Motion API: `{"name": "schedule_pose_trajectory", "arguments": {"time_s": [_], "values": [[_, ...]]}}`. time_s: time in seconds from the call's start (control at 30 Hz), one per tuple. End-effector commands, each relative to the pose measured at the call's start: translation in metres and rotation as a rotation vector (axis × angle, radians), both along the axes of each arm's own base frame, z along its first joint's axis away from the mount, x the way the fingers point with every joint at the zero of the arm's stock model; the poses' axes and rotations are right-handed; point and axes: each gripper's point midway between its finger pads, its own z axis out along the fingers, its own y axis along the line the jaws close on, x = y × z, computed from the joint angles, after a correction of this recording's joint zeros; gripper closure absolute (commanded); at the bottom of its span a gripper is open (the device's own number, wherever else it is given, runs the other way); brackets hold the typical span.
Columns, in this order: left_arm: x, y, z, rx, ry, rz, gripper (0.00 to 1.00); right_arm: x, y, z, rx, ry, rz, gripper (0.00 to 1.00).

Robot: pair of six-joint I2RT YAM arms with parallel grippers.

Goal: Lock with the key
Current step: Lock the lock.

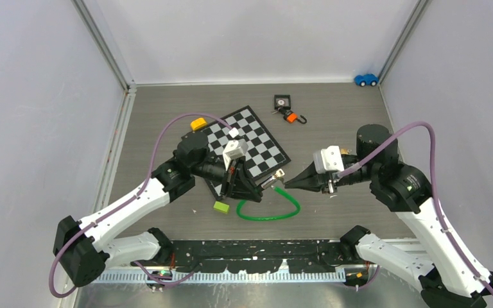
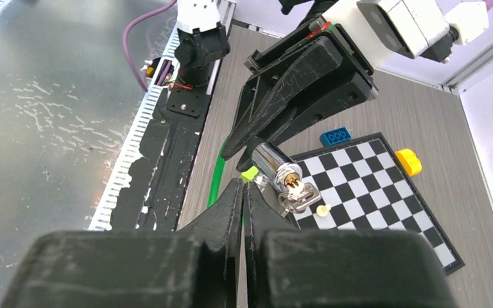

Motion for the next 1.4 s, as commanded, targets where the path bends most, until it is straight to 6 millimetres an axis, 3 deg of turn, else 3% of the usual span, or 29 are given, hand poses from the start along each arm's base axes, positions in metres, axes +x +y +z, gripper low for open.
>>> {"name": "schedule_pose_trajectory", "arguments": {"time_s": [0.0, 0.13, 0.2, 0.33, 0.4, 0.43, 0.53, 0.73, 0.93, 1.13, 1.37], "values": [[-0.003, 0.002, 0.020, -0.073, -0.082, -0.028, 1.00, -0.001, 0.004, 0.021, 0.055, 0.031, 0.001, 0.88], [-0.003, 0.005, 0.011, -0.030, -0.092, -0.016, 1.00, 0.023, 0.002, 0.055, 0.211, 0.270, -0.264, 0.67], [-0.003, 0.006, 0.010, -0.024, -0.094, -0.016, 1.00, 0.038, -0.005, 0.067, 0.276, 0.386, -0.410, 0.65], [-0.002, 0.005, 0.009, -0.022, -0.095, -0.018, 1.00, 0.060, -0.022, 0.057, 0.183, 0.580, -0.663, 0.64], [-0.002, 0.005, 0.009, -0.020, -0.101, -0.019, 1.00, 0.063, -0.022, 0.038, 0.063, 0.699, -0.728, 0.63], [-0.002, 0.006, 0.009, -0.019, -0.102, -0.020, 1.00, 0.058, -0.020, 0.021, -0.035, 0.780, -0.734, 0.59], [-0.002, 0.006, 0.010, -0.018, -0.108, -0.020, 1.00, 0.052, -0.001, -0.004, -0.192, 0.967, -0.661, 0.48], [-0.003, 0.008, 0.009, -0.013, -0.110, -0.015, 1.00, 0.048, 0.013, -0.010, -0.187, 1.036, -0.569, 0.42], [-0.003, 0.008, 0.008, -0.013, -0.111, -0.014, 1.00, 0.048, 0.013, -0.023, -0.211, 1.044, -0.573, 0.45], [-0.003, 0.008, 0.007, -0.011, -0.109, -0.017, 1.00, 0.038, 0.011, -0.019, -0.206, 1.014, -0.524, 0.47], [-0.003, 0.007, 0.008, -0.012, -0.110, -0.016, 1.00, 0.036, 0.014, -0.027, -0.227, 1.021, -0.487, 0.58]]}}
